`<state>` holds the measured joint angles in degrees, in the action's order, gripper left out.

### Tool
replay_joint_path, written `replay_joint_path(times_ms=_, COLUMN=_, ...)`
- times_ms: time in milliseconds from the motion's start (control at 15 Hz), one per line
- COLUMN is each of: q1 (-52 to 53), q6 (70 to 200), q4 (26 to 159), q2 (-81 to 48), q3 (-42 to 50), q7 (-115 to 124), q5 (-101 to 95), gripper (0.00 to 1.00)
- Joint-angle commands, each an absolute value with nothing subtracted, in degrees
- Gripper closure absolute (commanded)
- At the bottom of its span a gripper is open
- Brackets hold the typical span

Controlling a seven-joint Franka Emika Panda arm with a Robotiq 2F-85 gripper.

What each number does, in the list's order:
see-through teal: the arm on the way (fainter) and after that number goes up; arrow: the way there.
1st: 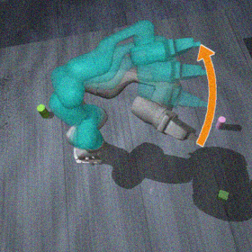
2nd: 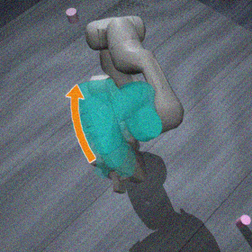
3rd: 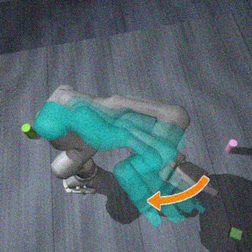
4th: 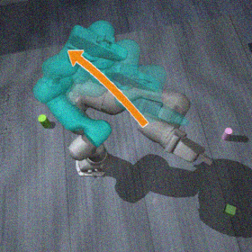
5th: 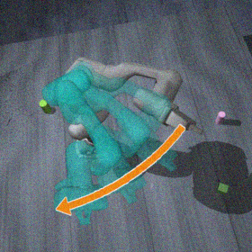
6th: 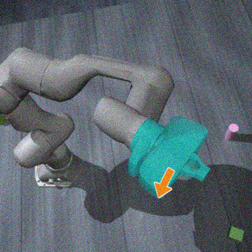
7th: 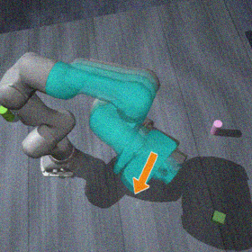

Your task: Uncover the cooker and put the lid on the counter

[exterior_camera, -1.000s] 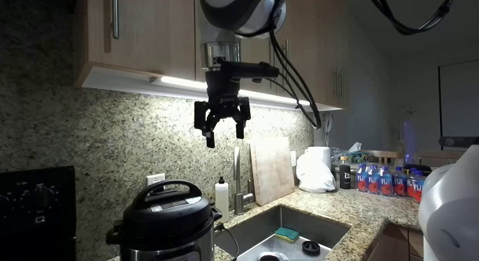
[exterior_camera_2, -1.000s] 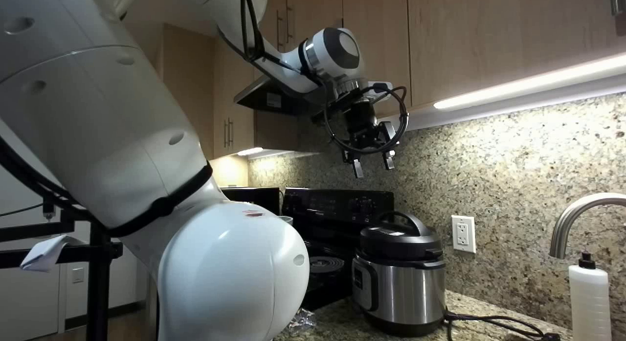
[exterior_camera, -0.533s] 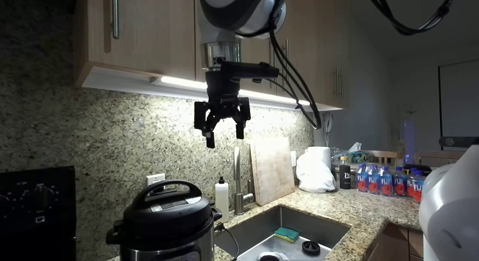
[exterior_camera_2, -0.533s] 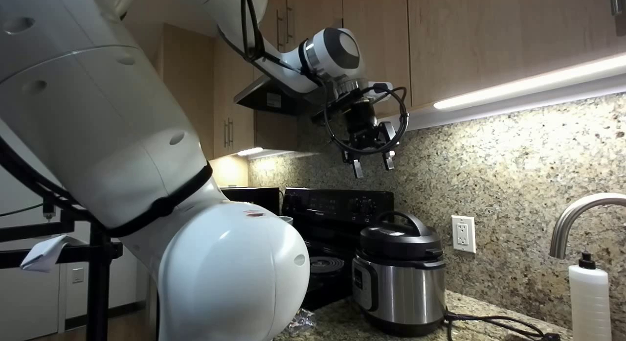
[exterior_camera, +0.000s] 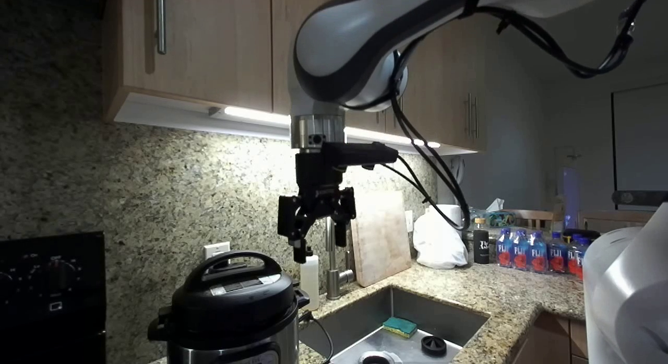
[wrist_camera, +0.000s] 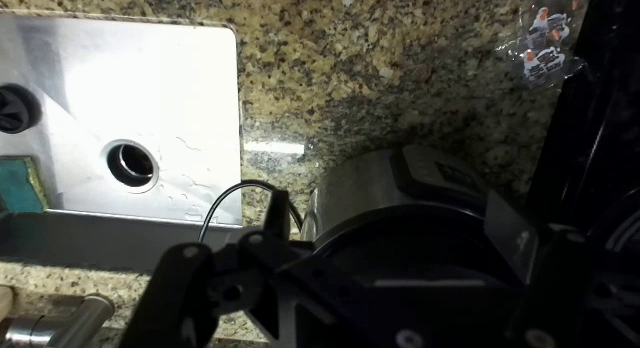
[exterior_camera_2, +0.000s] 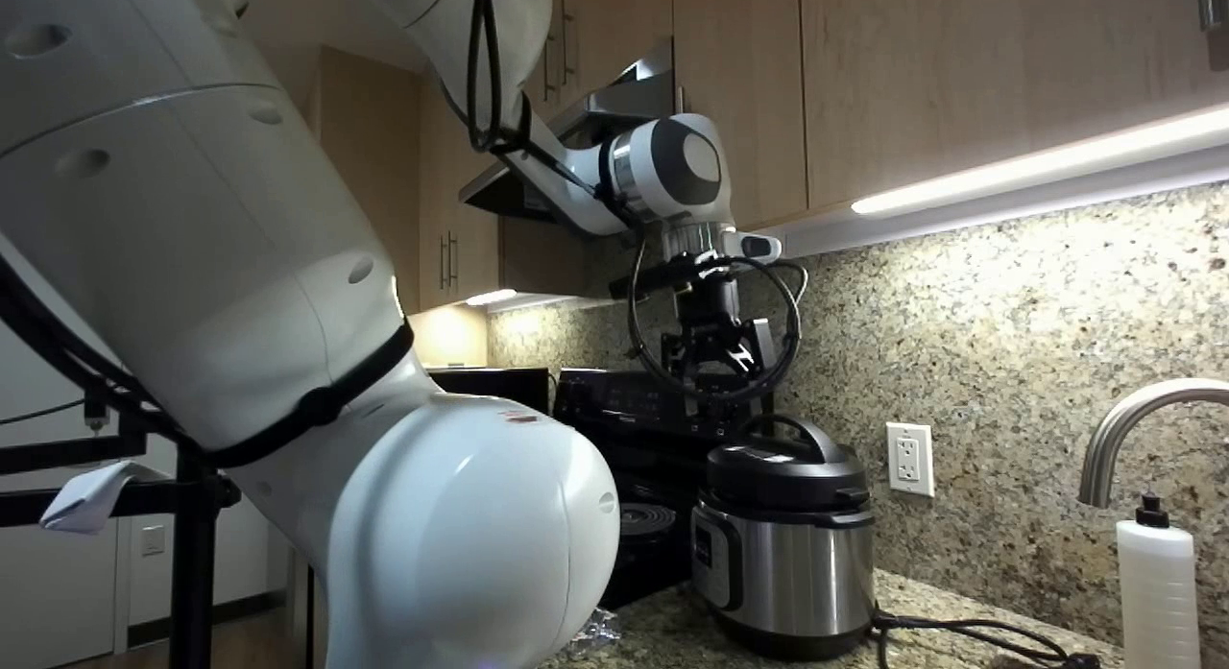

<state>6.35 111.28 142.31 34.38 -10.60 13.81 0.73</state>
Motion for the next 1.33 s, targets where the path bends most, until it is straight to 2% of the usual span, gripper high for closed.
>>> replay_joint_path(times_ms=0, q1=7.02, q6=123.51, q4=150.91, q2=36.7, q3=-10.83, q7=13.84, q5=1.44, gripper=0.0)
replay_joint_path(times_ms=267, q1=6.4, q6=141.85, q4=155.53, q2=34.65, q3=-10.1, q7=15.25, q5=2.62, gripper=0.0)
replay_joint_path(times_ms=600, q1=5.35, q6=155.11, q4=154.86, q2=32.0, q3=-9.71, q7=14.03, q5=2.16, gripper=0.0)
replay_joint_path(times_ms=1267, q1=6.49, q6=157.22, q4=152.74, q2=28.47, q3=-7.68, q7=10.7, q5=3.07, gripper=0.0)
